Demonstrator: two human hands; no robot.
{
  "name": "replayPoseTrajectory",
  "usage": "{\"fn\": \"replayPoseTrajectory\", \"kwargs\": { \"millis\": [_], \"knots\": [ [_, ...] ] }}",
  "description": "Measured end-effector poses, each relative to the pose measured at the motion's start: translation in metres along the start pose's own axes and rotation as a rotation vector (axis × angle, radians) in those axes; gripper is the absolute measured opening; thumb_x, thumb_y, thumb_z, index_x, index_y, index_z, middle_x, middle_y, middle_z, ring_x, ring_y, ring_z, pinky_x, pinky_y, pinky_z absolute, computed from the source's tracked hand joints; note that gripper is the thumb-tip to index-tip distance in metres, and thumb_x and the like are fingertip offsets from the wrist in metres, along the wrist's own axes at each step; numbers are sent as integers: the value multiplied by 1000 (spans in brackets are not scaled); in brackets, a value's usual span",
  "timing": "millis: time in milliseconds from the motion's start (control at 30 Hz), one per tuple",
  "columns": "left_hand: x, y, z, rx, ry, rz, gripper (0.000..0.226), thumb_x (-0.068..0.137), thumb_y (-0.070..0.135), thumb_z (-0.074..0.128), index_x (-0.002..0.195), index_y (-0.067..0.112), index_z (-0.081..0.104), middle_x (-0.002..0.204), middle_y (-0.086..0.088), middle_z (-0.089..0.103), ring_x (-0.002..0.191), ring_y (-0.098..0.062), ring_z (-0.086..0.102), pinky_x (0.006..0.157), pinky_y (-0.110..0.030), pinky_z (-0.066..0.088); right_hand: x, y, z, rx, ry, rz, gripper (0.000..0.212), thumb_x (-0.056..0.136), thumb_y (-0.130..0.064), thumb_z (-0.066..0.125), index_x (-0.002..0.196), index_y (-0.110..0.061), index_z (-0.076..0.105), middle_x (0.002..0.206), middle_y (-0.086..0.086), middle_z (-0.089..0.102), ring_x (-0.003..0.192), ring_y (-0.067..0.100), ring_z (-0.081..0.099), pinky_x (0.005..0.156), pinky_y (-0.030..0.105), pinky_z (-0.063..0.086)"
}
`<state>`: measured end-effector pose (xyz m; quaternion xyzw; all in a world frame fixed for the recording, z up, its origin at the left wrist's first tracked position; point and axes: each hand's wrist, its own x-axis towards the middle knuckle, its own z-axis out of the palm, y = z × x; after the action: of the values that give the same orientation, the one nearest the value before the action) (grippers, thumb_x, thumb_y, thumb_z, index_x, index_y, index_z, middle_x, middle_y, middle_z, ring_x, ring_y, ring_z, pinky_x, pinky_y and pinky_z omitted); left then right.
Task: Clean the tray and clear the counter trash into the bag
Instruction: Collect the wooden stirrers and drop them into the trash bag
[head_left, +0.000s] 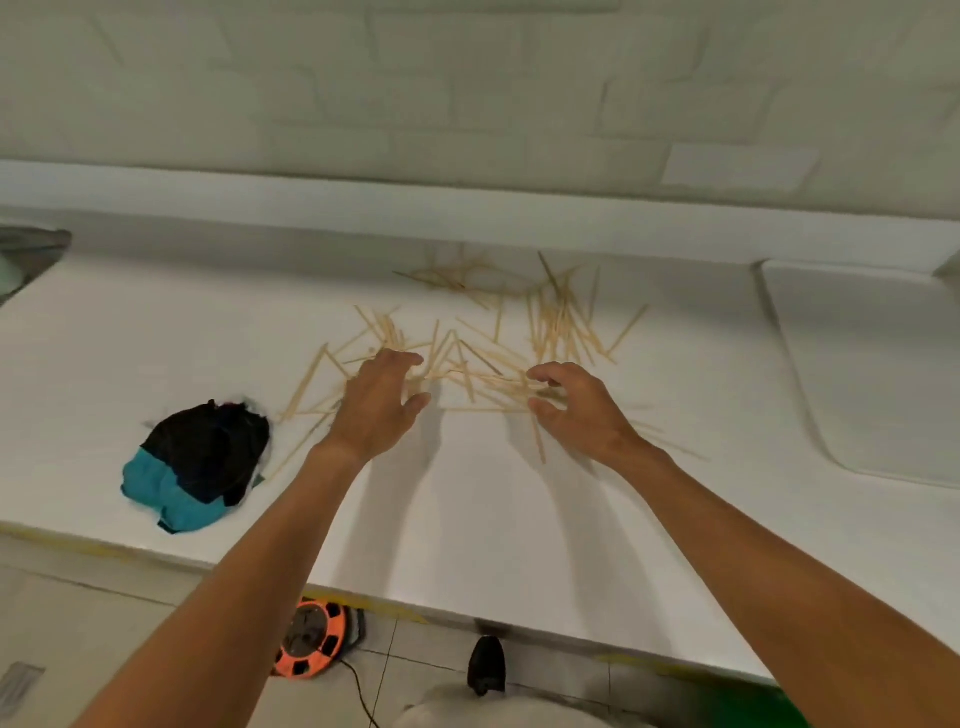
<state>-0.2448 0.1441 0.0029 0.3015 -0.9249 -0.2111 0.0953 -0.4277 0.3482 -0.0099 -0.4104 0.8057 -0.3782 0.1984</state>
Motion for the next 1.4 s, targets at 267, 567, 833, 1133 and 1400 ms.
{"fn": "replayPoseTrajectory", "kwargs": {
  "millis": [267,567,833,1133,1400],
  "knots": [
    [9,-79,-42,68,-150,-351,96,70,57,78,146,19,34,139,-9,38,129,-33,36,103,-46,34,71,-42,59,-21,-97,-11,34,88,-34,66,121,-29,60,118,-10,57,113,9,57,102,41,46],
    [11,-115,-55,214,-279,-409,80,68,45,83,129,15,43,128,-9,38,120,-30,39,98,-41,34,121,-81,115,-183,-149,-43,59,87,-43,64,138,-21,47,136,0,52,129,21,44,111,41,29],
    [25,-112,-40,-43,-17,-424,18,84,12,70,99,3,65,103,-14,63,95,-28,59,84,-38,49,152,-98,138,-300,-127,-38,37,82,-41,66,108,-18,53,112,1,56,110,24,47,90,37,29],
    [43,-103,-14,128,-113,-407,12,96,17,51,97,6,54,98,-11,49,100,-31,51,76,-36,42,157,-86,127,-295,-32,-25,14,89,-6,58,102,-9,58,93,10,62,81,33,62,69,47,55],
    [35,-77,1,342,-35,-240,36,84,-13,38,116,1,46,116,-16,52,105,-29,50,83,-34,46,148,-69,117,-465,0,-16,14,85,0,54,91,-10,62,90,7,63,86,33,59,75,42,52]
  ]
}}
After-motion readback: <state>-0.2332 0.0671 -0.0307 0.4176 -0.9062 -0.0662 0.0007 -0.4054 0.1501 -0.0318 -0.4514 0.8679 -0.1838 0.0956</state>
